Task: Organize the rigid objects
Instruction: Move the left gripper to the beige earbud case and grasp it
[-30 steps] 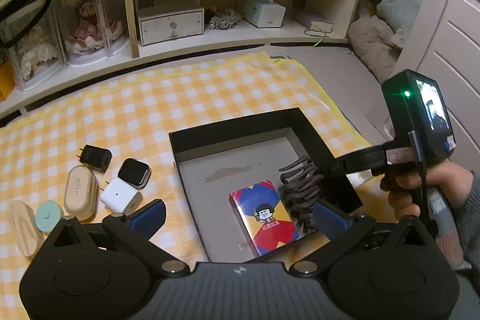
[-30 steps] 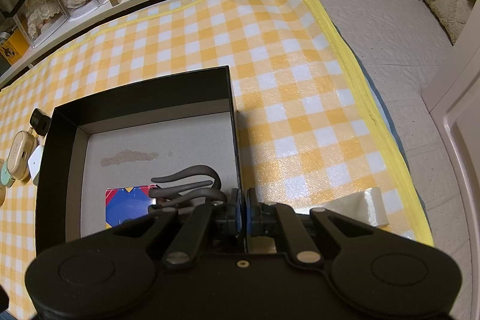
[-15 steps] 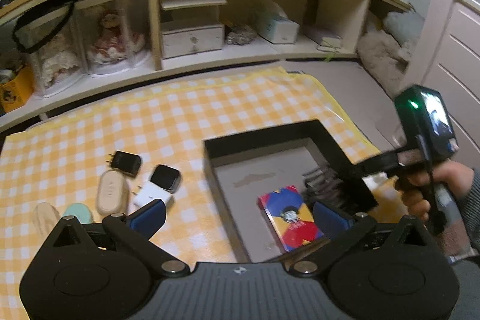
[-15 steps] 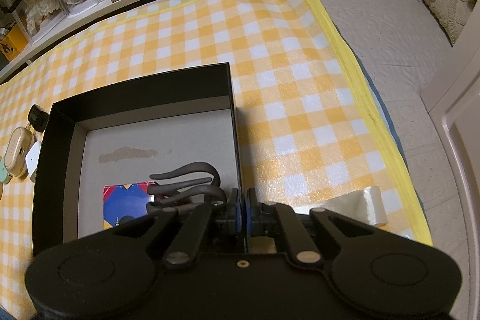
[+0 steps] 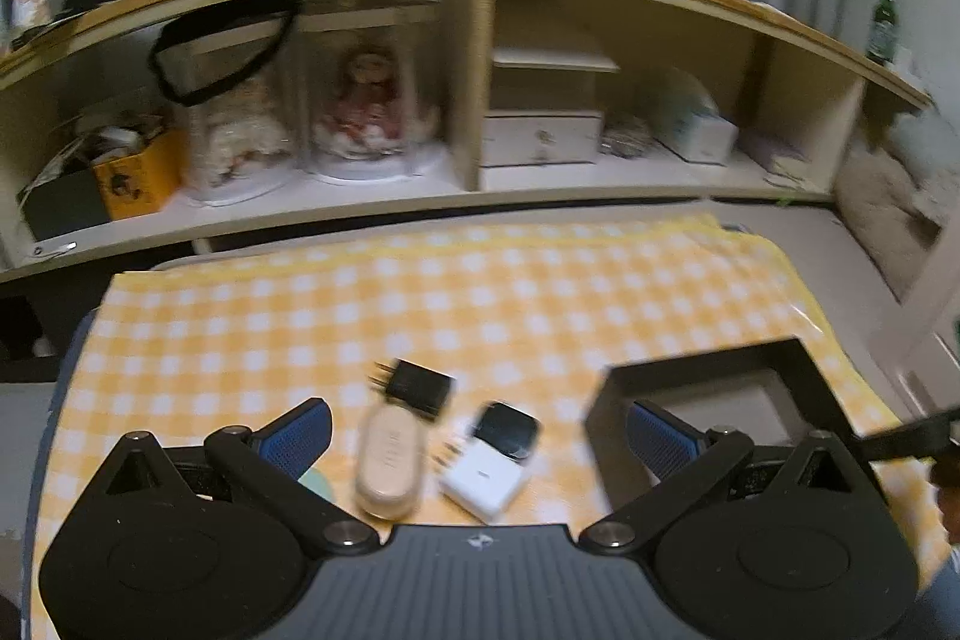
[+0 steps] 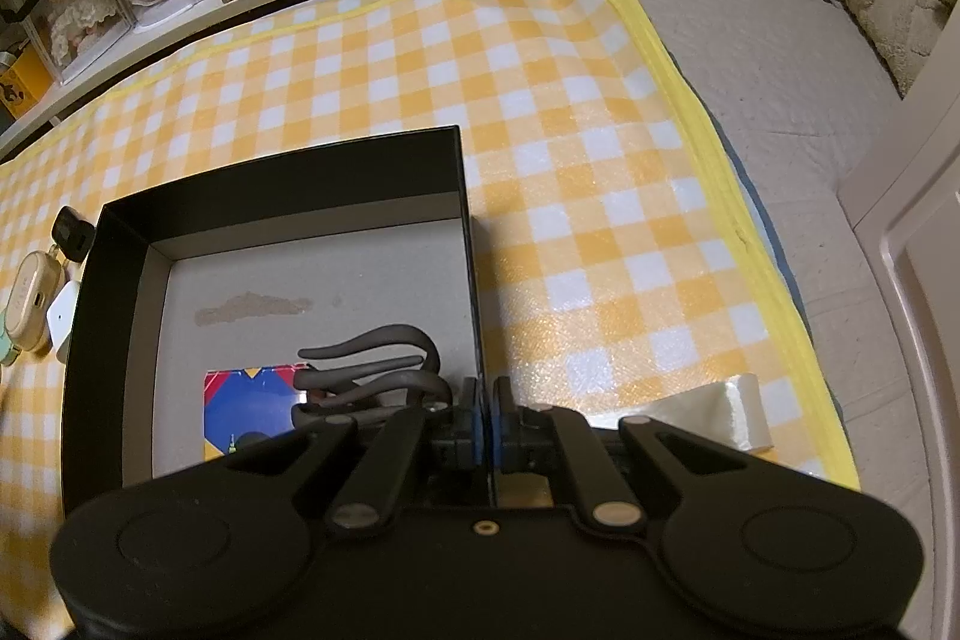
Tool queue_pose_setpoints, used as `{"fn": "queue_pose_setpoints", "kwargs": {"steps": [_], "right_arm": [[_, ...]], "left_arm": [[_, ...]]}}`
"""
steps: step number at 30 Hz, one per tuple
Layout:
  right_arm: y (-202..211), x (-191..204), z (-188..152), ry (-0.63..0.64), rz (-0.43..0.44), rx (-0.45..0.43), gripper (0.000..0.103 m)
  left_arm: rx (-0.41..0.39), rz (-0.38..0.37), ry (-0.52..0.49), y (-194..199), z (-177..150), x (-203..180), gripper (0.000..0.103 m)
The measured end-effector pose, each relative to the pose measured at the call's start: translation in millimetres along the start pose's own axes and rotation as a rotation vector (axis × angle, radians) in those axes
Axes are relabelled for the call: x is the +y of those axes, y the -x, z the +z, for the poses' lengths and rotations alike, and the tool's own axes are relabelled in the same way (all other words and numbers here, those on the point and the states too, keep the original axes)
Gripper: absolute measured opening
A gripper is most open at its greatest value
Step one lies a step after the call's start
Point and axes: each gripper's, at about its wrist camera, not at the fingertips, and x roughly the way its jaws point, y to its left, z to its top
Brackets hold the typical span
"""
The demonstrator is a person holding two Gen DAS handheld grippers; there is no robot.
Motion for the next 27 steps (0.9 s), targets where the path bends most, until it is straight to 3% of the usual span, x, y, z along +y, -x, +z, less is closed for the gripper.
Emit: {"fn": "queue_pose_setpoints", "kwargs": {"steps": [6, 8, 10, 15, 27], "right_arm": [[-3, -2, 1, 0.001, -0.001, 0.002, 0.004], [-4, -3, 1, 0.001, -0.001, 0.002, 0.004], [-3, -2, 1, 0.002, -0.001, 0.001, 0.004], [-4, -3, 1, 0.002, -0.003, 0.002, 0.004], [-6, -6, 2, 0.004, -0.006, 0.003, 0.004]], "left_arm": [[0.019, 0.032, 0.014, -26, 5, 33, 0.101], [0.044, 0.023, 0.033, -37, 5, 42, 0.094], [0.078, 0.003, 0.049, -47, 4, 49, 0.079], [0.158, -0.028, 0.063, -77, -3, 57, 0.062], [0.243, -0.004, -0.002, -125, -14, 49, 0.06]]}}
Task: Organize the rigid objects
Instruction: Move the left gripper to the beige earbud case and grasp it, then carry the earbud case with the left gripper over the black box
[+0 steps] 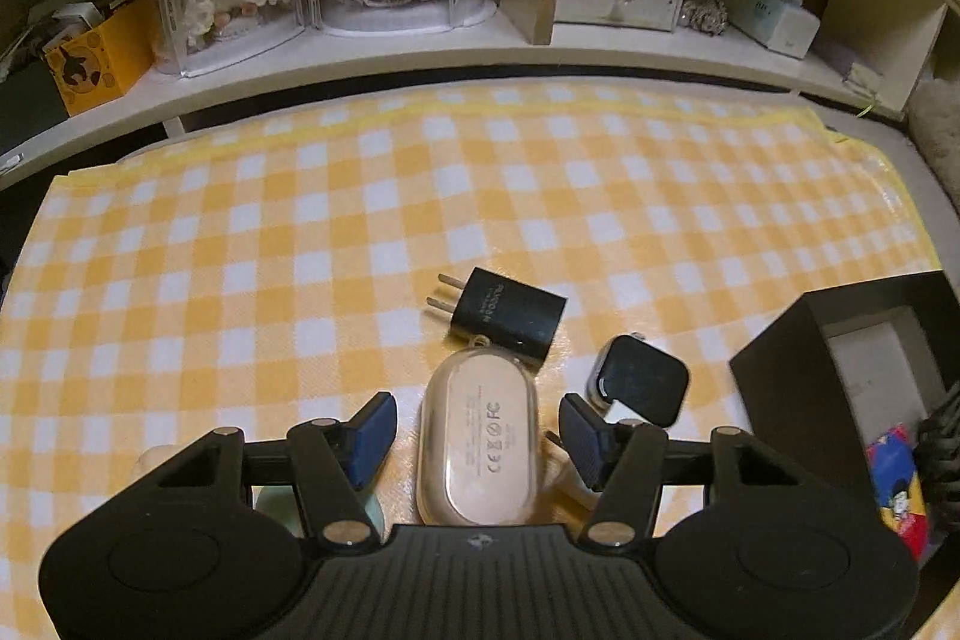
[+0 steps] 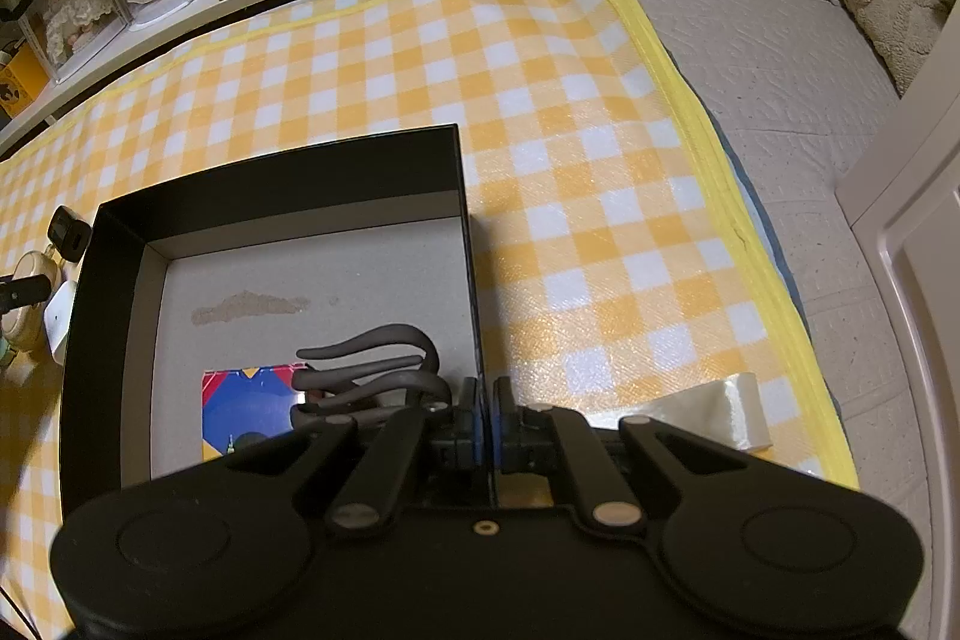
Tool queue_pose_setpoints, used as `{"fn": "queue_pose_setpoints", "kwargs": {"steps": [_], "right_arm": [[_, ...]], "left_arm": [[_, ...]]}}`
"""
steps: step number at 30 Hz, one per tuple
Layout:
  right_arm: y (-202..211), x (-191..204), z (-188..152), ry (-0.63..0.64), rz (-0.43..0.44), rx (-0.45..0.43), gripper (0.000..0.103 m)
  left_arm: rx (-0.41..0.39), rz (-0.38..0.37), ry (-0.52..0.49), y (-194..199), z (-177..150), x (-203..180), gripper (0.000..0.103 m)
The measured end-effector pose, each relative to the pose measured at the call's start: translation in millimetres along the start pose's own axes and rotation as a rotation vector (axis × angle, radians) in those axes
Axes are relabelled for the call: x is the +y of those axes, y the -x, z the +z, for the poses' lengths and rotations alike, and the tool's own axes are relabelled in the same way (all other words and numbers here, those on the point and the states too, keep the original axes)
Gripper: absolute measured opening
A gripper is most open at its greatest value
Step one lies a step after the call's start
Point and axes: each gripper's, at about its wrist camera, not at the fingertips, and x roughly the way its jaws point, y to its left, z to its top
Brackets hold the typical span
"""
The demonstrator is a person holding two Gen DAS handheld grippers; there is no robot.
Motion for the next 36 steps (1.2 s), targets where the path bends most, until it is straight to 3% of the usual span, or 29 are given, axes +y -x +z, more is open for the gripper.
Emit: {"fn": "queue_pose_setpoints", "kwargs": {"steps": [2, 4, 11, 15, 24, 36], "right_arm": [[1, 1, 0, -0.001, 0.0, 0.0, 0.004], [1, 2, -1, 0.0, 0.0, 0.0, 0.004], [1, 1, -1, 0.0, -0.002, 0.0, 0.004], [1, 0, -1, -0.001, -0.001, 0.001, 0.004], [1, 2, -2, 0.0, -0.003, 0.0, 0.004], [1, 3, -2, 0.001, -0.004, -0.001, 0.004]], "left_arm": [[0.012, 0.0, 0.006, -4, 0, 2, 0.058], [0.025, -0.01, 0.019, -7, 0, 5, 0.046], [0.029, -0.011, 0.088, 0, -3, 8, 0.045], [-0.028, -0.026, 0.13, 23, 1, 9, 0.045], [-0.174, -0.116, 0.184, 82, 9, -14, 0.045], [-0.128, -0.315, 0.218, 102, -17, -81, 0.045]]}}
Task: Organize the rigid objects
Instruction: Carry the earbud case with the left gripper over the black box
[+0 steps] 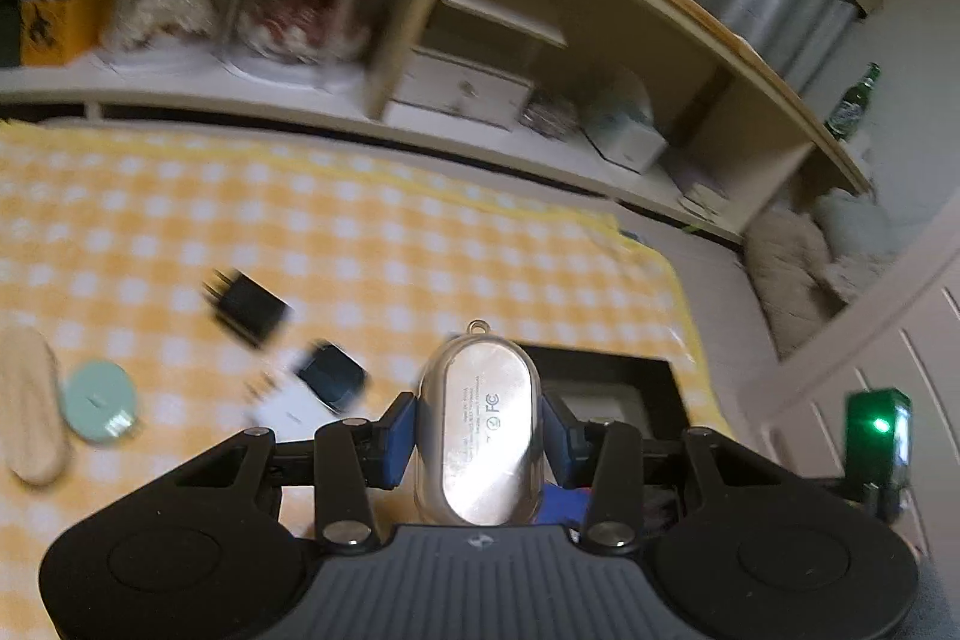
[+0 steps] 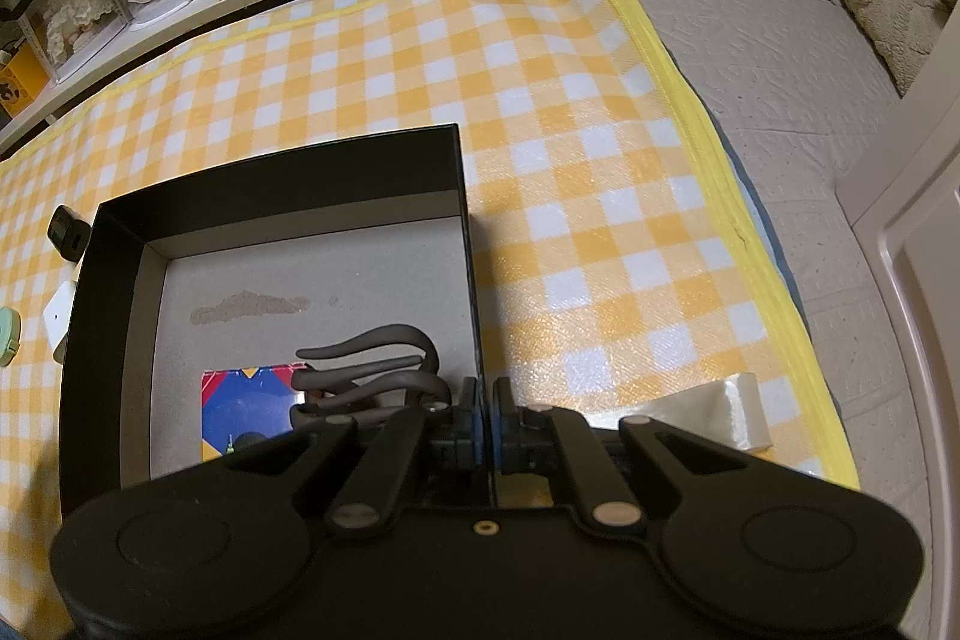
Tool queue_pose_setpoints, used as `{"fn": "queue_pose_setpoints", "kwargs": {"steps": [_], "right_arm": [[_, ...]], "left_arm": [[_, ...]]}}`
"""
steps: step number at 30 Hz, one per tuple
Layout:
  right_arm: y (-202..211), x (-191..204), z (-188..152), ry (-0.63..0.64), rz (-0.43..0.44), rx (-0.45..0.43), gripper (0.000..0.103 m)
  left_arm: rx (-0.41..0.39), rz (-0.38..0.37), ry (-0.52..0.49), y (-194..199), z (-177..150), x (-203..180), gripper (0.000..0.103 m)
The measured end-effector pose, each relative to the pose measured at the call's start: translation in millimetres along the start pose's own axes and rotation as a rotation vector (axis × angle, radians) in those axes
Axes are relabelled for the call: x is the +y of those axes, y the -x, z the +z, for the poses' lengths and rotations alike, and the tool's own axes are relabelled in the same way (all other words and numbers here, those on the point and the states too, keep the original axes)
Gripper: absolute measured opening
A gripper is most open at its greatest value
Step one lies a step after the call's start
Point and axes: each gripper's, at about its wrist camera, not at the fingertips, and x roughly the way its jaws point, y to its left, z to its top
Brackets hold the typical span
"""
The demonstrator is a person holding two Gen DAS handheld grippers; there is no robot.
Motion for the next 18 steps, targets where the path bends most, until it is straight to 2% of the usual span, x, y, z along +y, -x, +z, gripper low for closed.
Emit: {"fn": "queue_pose_setpoints", "kwargs": {"steps": [8, 18], "right_arm": [[0, 1, 0, -0.001, -0.001, 0.001, 0.004], [1, 2, 0, 0.0, -0.002, 0.0, 0.004]], "left_arm": [[0.075, -0.007, 0.016, -24, -32, -24, 0.045], [0.1, 0.027, 0.029, -38, -47, -27, 0.045]]}}
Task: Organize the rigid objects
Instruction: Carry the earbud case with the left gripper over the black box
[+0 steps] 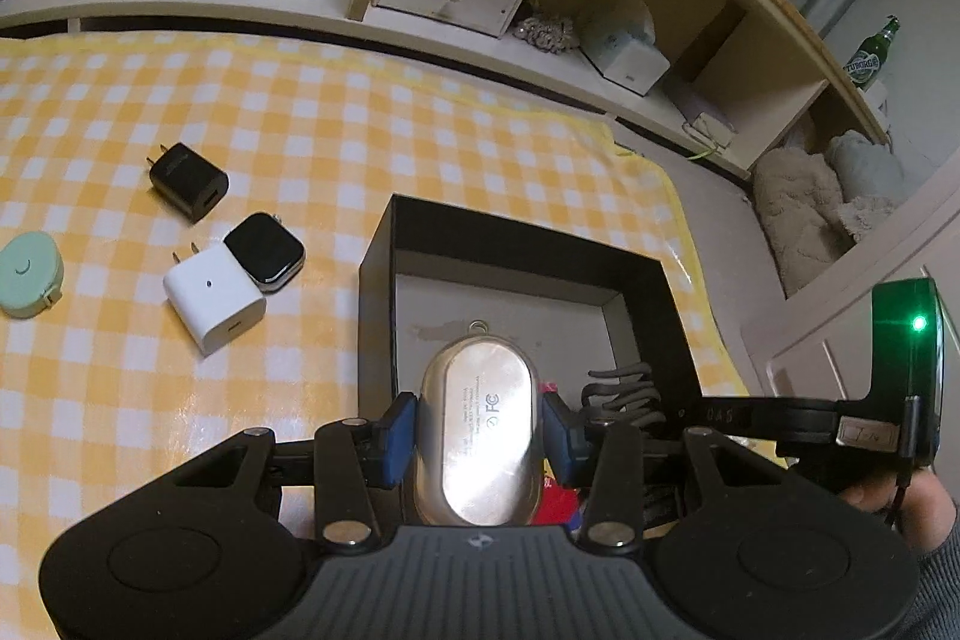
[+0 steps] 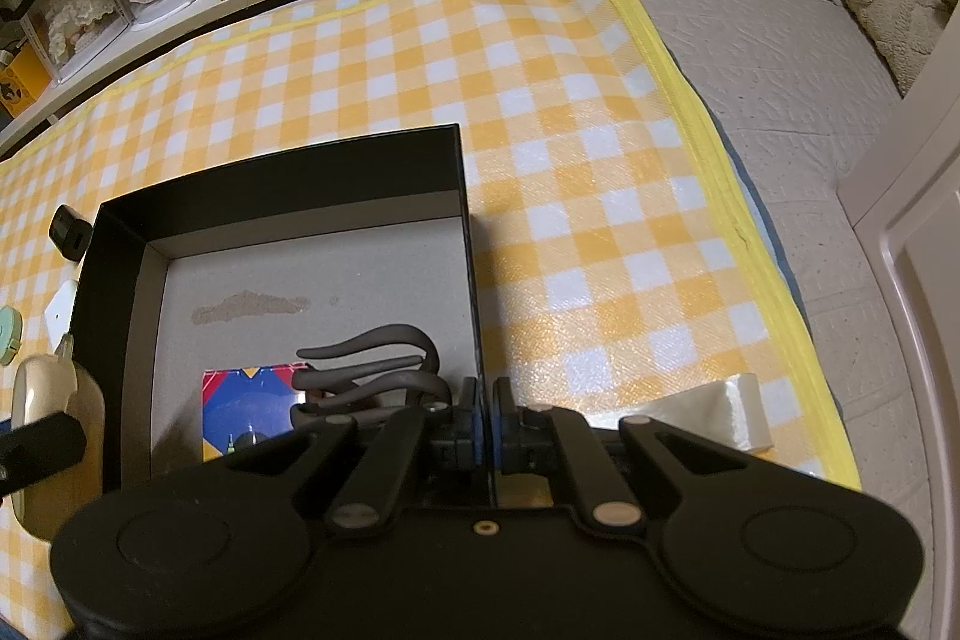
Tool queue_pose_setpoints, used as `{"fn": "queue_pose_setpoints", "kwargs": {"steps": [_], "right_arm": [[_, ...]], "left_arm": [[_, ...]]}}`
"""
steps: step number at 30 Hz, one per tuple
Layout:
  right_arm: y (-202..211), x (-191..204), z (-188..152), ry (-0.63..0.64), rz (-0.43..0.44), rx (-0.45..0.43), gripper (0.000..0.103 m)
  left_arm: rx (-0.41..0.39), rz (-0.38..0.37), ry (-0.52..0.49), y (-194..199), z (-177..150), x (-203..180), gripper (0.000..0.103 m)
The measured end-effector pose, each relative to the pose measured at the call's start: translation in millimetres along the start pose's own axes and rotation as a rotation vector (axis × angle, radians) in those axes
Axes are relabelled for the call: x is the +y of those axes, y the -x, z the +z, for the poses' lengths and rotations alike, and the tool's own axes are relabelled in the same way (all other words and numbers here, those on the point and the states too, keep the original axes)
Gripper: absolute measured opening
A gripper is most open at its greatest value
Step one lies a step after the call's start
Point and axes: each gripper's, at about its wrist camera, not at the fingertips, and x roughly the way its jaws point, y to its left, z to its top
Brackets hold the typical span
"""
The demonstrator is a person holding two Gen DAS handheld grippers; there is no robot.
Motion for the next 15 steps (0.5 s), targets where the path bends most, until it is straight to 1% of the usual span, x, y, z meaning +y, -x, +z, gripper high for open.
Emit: {"fn": "queue_pose_setpoints", "kwargs": {"steps": [8, 10, 13, 15], "right_arm": [[-0.2, -0.8, 0.0, 0.0, 0.001, 0.0, 0.004], [0.1, 0.3, -0.1, 0.0, 0.0, 0.0, 0.004], [0.1, 0.4, -0.2, 0.0, 0.001, 0.0, 0.004], [-0.7, -0.3, 0.0, 0.003, -0.003, 0.002, 0.004]], "left_arm": [[0.004, 0.008, 0.01, -0.4, -2.1, -1.0, 0.045], [0.009, 0.004, 0.022, -0.9, -0.9, 0.1, 0.047], [0.026, 0.0, 0.011, 0.3, -1.2, -1.5, 0.049], [0.021, -0.002, 0.0, 2.9, -1.9, -3.2, 0.049]]}}
